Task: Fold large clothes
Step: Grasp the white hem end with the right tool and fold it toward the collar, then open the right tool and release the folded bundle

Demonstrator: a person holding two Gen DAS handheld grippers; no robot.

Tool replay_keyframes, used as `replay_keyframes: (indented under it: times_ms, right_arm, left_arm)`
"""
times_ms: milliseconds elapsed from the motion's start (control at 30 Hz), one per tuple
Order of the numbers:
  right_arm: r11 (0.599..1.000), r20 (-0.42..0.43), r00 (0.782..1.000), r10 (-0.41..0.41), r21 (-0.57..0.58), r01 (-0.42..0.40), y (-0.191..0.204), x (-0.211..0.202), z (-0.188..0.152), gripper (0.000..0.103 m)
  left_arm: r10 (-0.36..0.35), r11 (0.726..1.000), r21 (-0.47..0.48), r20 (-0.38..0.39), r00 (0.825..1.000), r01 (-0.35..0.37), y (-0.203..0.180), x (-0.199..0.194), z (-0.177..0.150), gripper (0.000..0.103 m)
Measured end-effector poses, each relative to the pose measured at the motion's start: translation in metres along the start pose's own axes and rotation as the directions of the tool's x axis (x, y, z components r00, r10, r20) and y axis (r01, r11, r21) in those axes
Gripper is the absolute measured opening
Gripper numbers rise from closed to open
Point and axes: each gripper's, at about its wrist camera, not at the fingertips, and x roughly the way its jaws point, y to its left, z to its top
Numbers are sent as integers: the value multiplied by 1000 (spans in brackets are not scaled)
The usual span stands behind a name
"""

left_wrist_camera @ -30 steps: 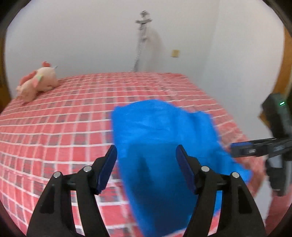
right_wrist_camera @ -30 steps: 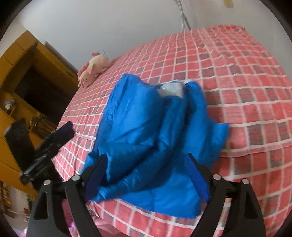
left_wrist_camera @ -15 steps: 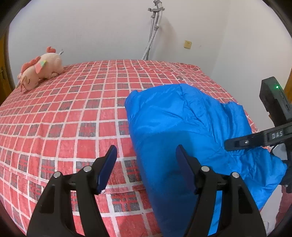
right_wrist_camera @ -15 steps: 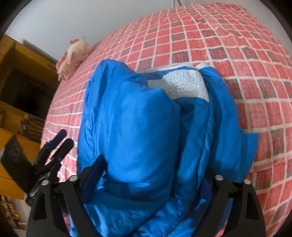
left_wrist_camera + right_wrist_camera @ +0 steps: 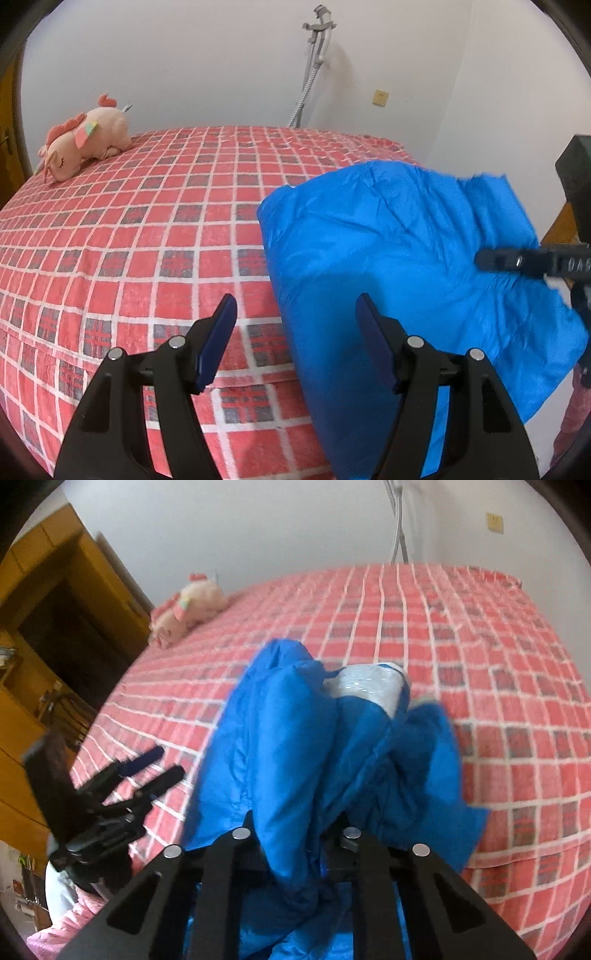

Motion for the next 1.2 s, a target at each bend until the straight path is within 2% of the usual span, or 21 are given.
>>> replay_keyframes:
  times_ms: [100,167,300,367,567,600,667,733,800,833,933,1000,1067,1200]
  right_arm:
    - [1000,48,999,-19,12,18,-17,-28,-2,15]
    - [999,45,999,-27,48,25,-38,-33,-9,15]
    - [993,-22,1000,-2,122,5,-81,-14,-28,16]
    - [986,-40,999,33,165,-26,-104,0,-42,21]
    - [971,-8,994,109,214,-105,-132,14,-68,32]
    - [975,-6,995,99,199,-96,-130,11,-69,34]
    - [986,-7,999,43,161,-41,-124,-2,-71,47]
    - [995,19,999,-39,87,38,-107,-22,-73,48]
    - [989,83,986,-146,8,146,-85,-50,-76,48]
    - [985,114,979,-168,-23,171,-75,-62,-77,48]
    - [983,157,979,-126,-116,145,-41,-86,-79,47]
    - [978,136,987,-84,-180,108,-17,-81,-80,42]
    - [969,96,993,-68,-231,89,0,-67,-82,32]
    - [959,35,993,-109,-260,114,2,-48,-99,23]
  left_arm:
    - [-36,999,7,8,999,36,-15,-6,1,66]
    - [-50,998,33,4,999,50,-31,-4,1,66]
    - [-54,995,86,-36,998,57,-59,12,-6,66]
    - [-43,993,109,-59,997,49,-70,23,-11,66]
    - [-12,991,135,-47,999,18,-83,36,-25,67]
    - [-8,991,132,-49,999,15,-83,37,-26,67]
    - [-5,992,128,-52,999,12,-80,34,-24,66]
    - [-14,993,116,-54,998,20,-77,26,-22,66]
    - [-17,993,113,-33,999,21,-76,14,-20,66]
    - [-14,993,116,-18,1000,16,-76,7,-21,67]
    - [6,993,114,13,1000,-7,-79,-6,-20,69]
    - [-7,993,115,12,1000,6,-84,-9,-22,69]
    - [-10,992,125,9,1000,8,-89,-9,-26,69]
    - [-16,990,141,-15,1000,18,-96,-5,-38,69]
